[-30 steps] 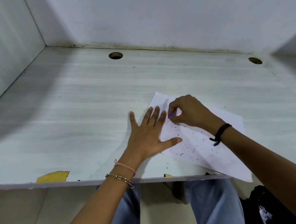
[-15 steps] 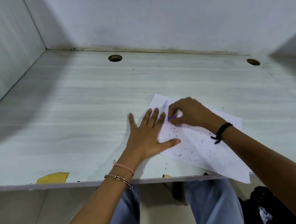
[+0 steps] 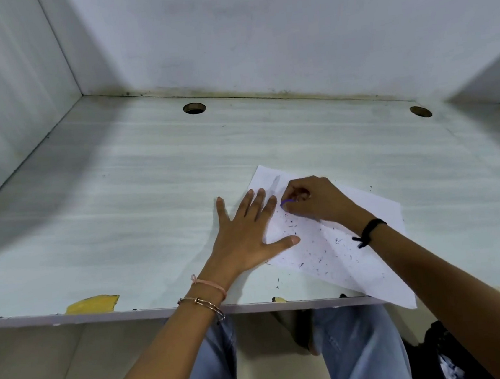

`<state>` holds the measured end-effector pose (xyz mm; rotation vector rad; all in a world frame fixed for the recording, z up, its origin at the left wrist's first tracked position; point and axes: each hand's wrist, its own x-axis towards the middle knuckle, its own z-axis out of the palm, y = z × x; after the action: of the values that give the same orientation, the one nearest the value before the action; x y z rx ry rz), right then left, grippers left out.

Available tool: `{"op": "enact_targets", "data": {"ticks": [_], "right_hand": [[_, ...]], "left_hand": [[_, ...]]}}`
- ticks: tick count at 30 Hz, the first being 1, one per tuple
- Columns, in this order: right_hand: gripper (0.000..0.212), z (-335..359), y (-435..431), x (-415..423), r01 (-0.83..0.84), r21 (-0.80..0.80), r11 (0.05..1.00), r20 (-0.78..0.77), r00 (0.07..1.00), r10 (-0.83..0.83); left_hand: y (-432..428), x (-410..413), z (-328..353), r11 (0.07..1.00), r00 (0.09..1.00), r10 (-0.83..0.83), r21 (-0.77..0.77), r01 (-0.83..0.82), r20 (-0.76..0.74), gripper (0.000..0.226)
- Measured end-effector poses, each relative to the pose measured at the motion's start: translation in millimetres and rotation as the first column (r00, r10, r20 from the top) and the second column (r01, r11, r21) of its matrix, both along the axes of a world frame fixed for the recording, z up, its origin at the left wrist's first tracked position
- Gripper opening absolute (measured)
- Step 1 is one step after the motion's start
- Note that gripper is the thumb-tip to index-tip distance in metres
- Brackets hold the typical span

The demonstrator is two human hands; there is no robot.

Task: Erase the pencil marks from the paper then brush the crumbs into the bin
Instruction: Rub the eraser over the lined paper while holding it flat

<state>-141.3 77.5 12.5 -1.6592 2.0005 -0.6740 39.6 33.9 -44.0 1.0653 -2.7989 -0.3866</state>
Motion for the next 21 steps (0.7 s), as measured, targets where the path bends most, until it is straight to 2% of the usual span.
{"op": "enact_targets", "data": {"ticks": [3,5,10,13,16,20,21], "right_hand": [[0.005,-4,17,-15,0.153,-0.026,0.988,0.304,0.943,-0.138],[0.010,-6,25,-18,0.190,-0.018,0.982,0.409,0.897,-0.166],[0.017,-6,29,-9,0.116,-0.006,0.993,0.123,0.986,-0.114],[0.012,-3,21,-10,0.118,-0.024,0.993,0.078,0.990,-0.116],[0.007,-1,11,-3,0.164,-0.053,0.985,0.055,0.985,-0.161],[0.007,2,11,14,-0.039,0.010,0.999,-0.043,0.998,0.039],[0.007,5,7,11,-0.046,0.003,0.999,-0.083,0.995,0.046]], "left_hand": [[0,-2,2,0.999,0.999,0.034,-0.001,-0.034,-0.007,0.088],[0,-5,5,0.998,0.999,0.050,-0.026,-0.049,0.004,0.091],[-5,-17,8,0.982,0.999,0.049,-0.182,-0.052,-0.023,0.099],[-9,-20,3,0.995,0.996,0.037,-0.093,-0.045,-0.085,0.096],[-10,-21,0,0.999,0.999,0.036,-0.008,-0.036,-0.036,0.095],[-13,-24,-4,0.998,0.999,0.037,-0.051,-0.036,0.015,0.099],[-13,-24,-5,0.998,0.999,0.033,-0.048,-0.032,0.021,0.100]]}}
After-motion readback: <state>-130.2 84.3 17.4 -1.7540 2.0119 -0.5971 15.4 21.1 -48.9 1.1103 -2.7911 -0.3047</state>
